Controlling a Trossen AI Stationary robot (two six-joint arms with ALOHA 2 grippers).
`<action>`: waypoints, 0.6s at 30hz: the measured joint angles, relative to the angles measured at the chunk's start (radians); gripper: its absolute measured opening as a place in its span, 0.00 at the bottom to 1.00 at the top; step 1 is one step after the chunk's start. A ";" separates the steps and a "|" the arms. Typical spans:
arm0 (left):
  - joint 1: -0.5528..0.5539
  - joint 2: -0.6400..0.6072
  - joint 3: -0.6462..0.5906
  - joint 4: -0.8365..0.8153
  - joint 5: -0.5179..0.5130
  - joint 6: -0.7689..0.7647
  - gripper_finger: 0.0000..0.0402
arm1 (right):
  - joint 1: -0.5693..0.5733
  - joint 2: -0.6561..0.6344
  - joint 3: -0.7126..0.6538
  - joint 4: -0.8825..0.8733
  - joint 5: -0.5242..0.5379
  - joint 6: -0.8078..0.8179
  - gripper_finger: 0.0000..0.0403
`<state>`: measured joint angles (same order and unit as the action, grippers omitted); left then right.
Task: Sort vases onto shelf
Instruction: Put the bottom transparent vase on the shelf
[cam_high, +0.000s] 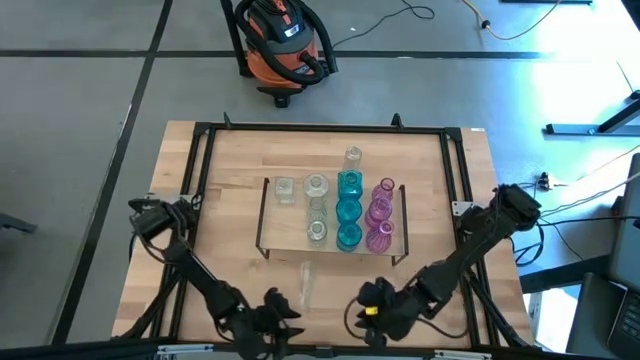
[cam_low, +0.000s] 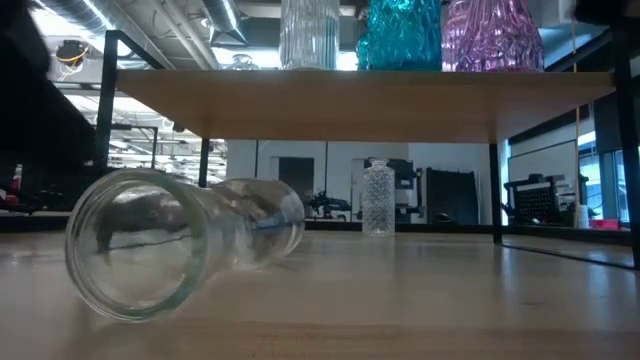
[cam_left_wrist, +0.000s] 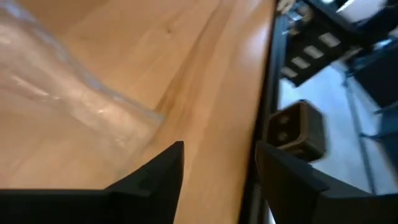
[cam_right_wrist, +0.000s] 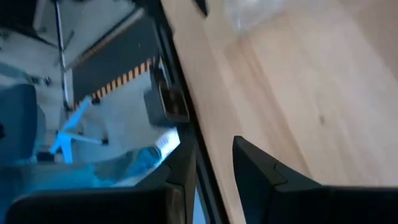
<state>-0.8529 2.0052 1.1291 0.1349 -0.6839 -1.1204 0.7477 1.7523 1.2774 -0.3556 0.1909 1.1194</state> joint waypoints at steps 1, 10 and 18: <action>0.009 0.007 0.023 -0.046 0.012 -0.014 0.48 | 0.011 0.000 0.000 -0.014 0.000 0.000 0.21; 0.027 0.014 0.195 -0.430 0.043 -0.111 0.48 | 0.073 0.000 0.000 -0.067 0.050 0.033 0.21; 0.035 0.041 0.197 -0.461 0.031 -0.150 0.48 | 0.077 0.000 0.000 -0.066 0.097 0.036 0.21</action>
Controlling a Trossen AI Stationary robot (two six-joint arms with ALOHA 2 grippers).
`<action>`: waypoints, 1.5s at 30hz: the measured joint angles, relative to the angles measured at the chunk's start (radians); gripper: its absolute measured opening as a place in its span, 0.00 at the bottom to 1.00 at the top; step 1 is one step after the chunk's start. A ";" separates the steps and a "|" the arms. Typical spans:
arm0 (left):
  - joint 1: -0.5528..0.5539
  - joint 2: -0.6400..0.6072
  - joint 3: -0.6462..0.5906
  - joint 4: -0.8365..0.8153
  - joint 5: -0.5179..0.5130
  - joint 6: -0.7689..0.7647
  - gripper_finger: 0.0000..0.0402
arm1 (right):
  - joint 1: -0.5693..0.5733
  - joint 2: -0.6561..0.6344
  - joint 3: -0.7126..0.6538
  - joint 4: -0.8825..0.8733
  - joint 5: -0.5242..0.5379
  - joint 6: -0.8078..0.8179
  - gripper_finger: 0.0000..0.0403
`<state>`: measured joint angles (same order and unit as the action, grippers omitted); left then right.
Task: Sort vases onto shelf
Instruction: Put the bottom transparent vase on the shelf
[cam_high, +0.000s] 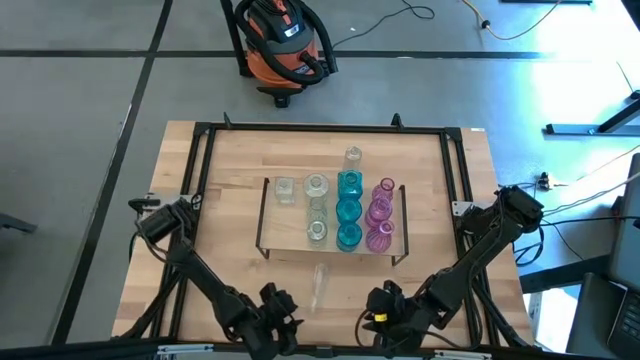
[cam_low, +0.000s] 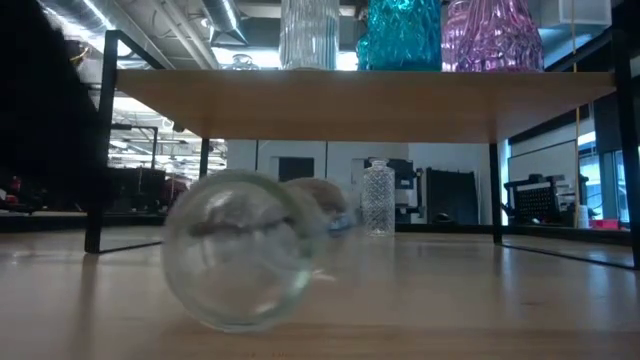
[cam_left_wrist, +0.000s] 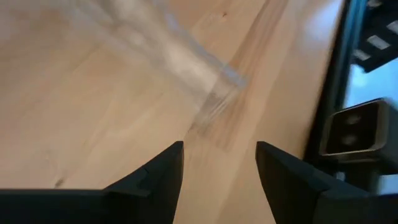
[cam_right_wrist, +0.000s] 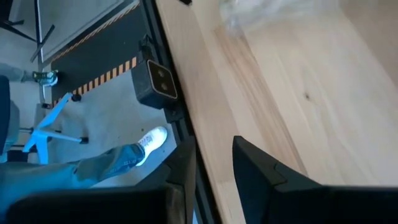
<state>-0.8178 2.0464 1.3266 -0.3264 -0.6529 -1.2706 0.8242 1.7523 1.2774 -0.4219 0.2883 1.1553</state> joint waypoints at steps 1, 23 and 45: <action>0.002 0.013 0.000 0.008 -0.003 0.000 0.48 | 0.000 0.000 0.000 0.000 0.008 0.000 0.21; 0.144 0.155 0.000 0.414 -0.063 0.231 0.48 | 0.000 0.000 0.000 0.002 0.006 0.080 0.21; 0.126 0.160 -0.001 0.412 0.022 0.183 0.48 | -0.012 0.000 -0.006 -0.103 0.124 0.243 0.21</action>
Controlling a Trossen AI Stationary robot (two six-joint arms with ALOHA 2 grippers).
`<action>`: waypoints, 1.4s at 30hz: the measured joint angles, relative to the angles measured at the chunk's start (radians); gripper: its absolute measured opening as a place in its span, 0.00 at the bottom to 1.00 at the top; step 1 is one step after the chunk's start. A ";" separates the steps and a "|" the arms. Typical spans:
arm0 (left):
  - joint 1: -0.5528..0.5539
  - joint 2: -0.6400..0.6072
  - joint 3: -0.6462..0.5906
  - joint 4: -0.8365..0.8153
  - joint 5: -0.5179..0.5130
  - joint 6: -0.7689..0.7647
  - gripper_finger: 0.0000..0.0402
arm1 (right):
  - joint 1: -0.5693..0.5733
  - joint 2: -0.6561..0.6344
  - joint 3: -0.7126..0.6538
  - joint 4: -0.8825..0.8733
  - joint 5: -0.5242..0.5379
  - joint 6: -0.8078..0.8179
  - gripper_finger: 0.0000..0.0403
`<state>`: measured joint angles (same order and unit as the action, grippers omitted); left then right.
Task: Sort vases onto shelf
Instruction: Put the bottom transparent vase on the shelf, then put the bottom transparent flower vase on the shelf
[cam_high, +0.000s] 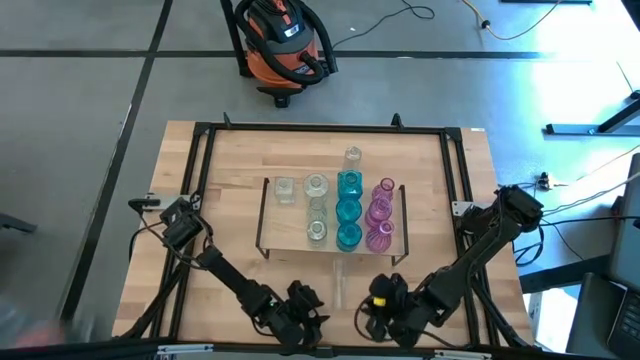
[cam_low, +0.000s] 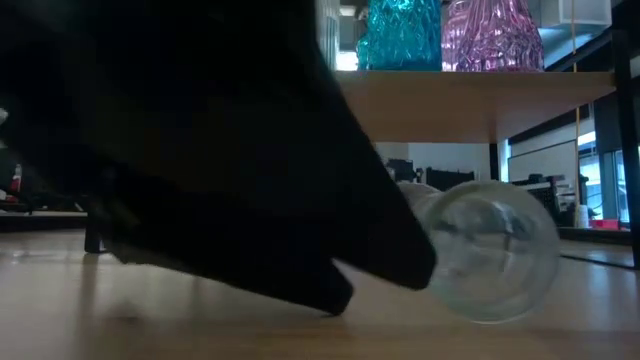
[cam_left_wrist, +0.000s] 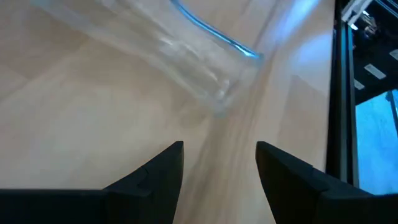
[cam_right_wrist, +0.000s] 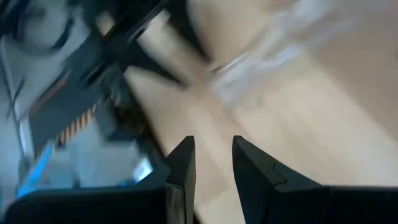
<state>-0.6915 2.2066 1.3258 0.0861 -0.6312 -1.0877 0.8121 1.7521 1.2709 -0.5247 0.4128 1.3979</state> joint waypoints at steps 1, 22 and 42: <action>-0.004 0.000 0.000 -0.001 -0.009 -0.002 0.48 | -0.010 -0.001 -0.011 -0.003 0.017 0.024 0.21; 0.026 0.000 0.000 -0.003 -0.117 -0.010 0.48 | -0.137 0.119 -0.218 0.380 -0.074 0.215 0.21; 0.022 0.000 0.000 -0.057 -0.129 -0.084 0.48 | -0.139 0.217 -0.217 0.565 -0.012 0.331 0.21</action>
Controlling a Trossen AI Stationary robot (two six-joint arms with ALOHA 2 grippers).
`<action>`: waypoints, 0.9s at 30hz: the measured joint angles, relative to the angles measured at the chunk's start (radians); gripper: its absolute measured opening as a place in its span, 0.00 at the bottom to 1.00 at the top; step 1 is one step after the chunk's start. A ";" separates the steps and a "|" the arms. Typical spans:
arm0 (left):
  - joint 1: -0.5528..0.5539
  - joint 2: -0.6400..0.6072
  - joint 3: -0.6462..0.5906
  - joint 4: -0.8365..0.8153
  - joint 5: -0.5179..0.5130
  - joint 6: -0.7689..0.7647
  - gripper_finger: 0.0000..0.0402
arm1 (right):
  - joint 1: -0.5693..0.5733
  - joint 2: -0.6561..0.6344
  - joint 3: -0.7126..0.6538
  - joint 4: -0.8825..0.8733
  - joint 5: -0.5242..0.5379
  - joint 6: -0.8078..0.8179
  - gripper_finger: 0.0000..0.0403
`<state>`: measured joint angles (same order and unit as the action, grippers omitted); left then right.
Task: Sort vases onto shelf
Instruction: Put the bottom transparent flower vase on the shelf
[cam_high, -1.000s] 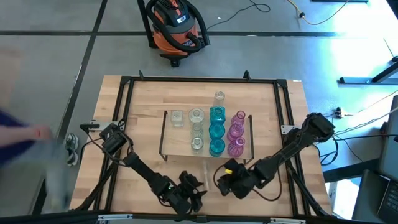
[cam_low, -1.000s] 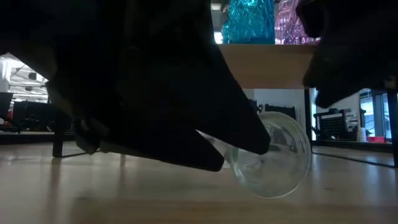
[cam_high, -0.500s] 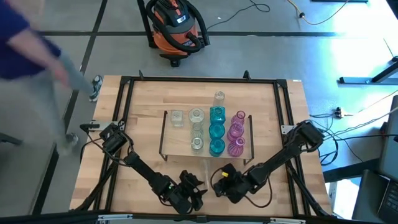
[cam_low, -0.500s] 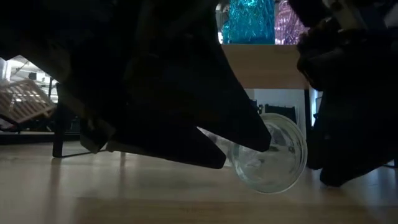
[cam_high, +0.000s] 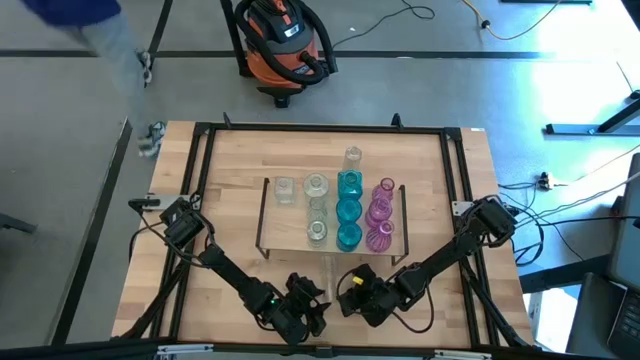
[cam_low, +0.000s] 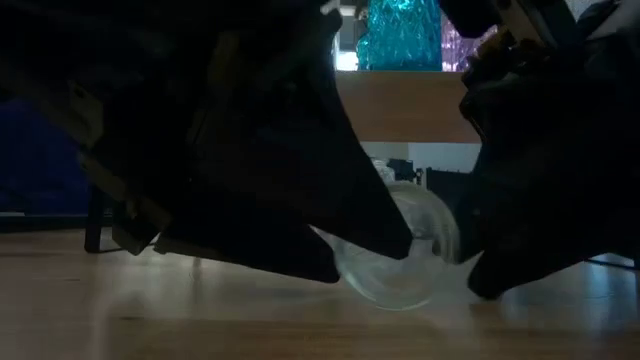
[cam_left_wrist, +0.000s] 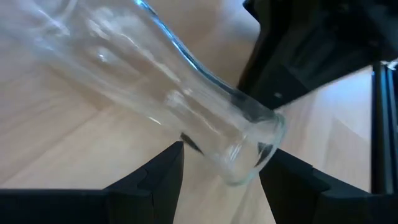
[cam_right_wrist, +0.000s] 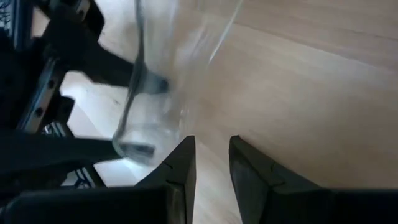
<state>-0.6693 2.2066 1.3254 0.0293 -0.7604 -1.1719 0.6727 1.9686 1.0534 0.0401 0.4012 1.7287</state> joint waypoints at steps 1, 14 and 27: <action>0.000 0.000 0.000 -0.004 -0.005 -0.003 0.48 | 0.000 0.000 0.000 0.011 -0.001 -0.007 0.21; 0.001 0.000 0.000 -0.026 -0.053 -0.046 0.41 | -0.014 0.001 0.000 0.094 -0.011 -0.091 0.21; -0.024 -0.001 0.000 -0.037 -0.073 -0.057 0.04 | -0.010 0.000 0.001 0.150 -0.019 -0.140 0.21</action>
<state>-0.6928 2.2059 1.3251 -0.0078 -0.8330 -1.2293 0.6624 1.9682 1.0542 0.1899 0.3817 1.5883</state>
